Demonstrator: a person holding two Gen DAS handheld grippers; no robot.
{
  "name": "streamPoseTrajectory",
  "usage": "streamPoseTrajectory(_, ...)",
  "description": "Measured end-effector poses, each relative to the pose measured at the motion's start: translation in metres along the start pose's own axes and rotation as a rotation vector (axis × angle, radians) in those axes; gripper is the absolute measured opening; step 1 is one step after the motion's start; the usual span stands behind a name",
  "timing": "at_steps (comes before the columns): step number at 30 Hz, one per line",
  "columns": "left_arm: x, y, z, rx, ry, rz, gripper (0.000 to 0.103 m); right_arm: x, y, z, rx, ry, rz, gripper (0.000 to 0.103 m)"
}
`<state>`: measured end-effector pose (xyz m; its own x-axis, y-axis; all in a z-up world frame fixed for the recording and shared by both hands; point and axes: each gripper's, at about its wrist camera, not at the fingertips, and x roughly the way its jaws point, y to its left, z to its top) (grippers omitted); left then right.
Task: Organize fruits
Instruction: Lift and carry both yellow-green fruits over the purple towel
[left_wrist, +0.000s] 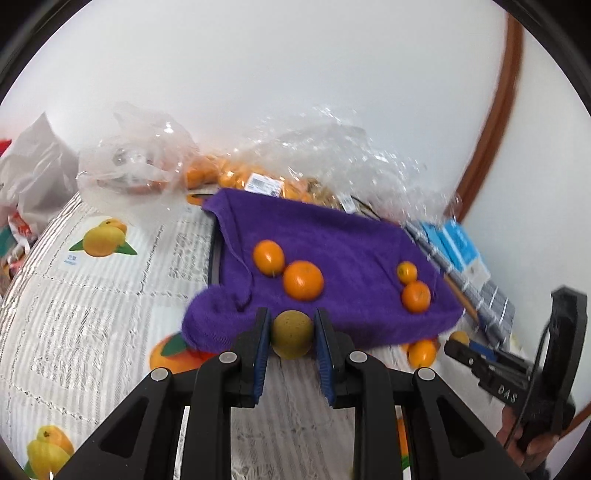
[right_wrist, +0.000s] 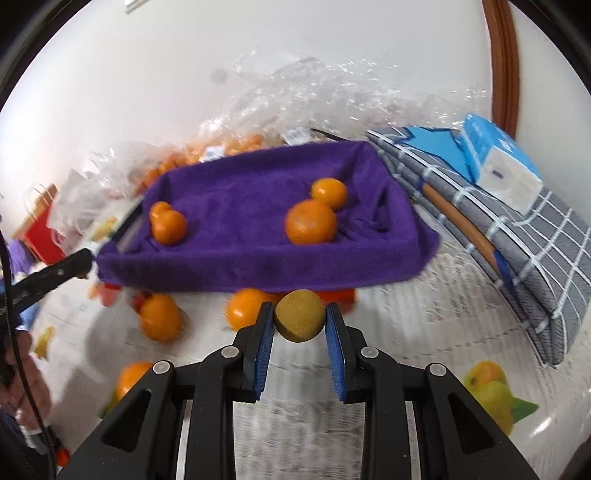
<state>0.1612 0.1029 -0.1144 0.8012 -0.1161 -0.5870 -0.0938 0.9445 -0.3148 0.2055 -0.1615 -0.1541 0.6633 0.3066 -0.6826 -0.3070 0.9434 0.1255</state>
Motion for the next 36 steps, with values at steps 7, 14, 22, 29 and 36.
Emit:
streamPoseTrajectory(7, 0.005, 0.006, 0.039, -0.05, -0.062, 0.015, 0.023, -0.013, 0.017, 0.047, -0.059, -0.096, 0.0, 0.028)
streamPoseTrajectory(14, 0.022, 0.007, 0.06, -0.056, -0.119, 0.023, 0.023, -0.001, 0.009, 0.09, -0.049, -0.16, -0.009, 0.028)
streamPoseTrajectory(22, 0.045, 0.034, 0.041, -0.099, -0.066, 0.051, 0.023, 0.042, -0.025, 0.081, 0.008, -0.101, -0.023, 0.028)
streamPoseTrajectory(29, 0.066, 0.032, 0.034, -0.096, -0.011, 0.032, 0.023, 0.049, -0.034, 0.074, 0.006, -0.098, -0.076, 0.028)
streamPoseTrajectory(36, 0.07, 0.021, 0.03, -0.041, -0.004, 0.032, 0.023, 0.055, -0.038, 0.072, 0.022, -0.08, -0.09, 0.028)
